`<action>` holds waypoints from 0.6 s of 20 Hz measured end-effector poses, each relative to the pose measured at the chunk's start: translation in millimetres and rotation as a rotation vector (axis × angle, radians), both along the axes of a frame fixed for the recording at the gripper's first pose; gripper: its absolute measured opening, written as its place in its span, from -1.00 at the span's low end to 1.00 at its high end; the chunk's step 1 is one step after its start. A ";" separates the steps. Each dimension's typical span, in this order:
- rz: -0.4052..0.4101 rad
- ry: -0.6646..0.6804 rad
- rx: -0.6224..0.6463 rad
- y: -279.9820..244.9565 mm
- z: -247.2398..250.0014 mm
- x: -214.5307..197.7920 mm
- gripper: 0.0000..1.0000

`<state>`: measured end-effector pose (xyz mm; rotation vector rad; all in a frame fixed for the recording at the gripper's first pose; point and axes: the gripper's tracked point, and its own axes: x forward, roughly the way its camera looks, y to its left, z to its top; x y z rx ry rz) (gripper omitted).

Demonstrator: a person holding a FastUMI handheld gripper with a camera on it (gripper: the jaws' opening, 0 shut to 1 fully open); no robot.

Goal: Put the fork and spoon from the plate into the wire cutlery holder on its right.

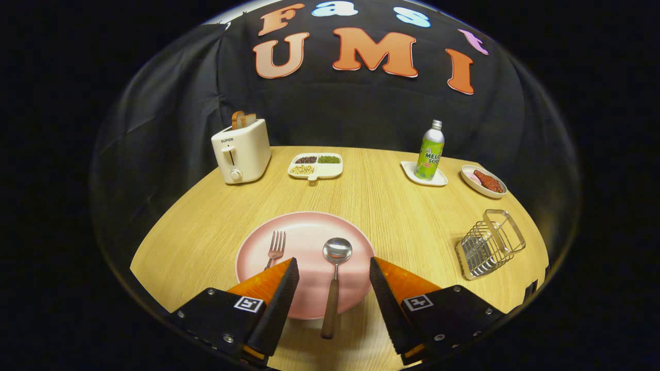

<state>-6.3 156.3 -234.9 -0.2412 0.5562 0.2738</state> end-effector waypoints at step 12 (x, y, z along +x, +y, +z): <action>-0.059 0.139 -0.062 -6.8 -46.8 12.2 -0.28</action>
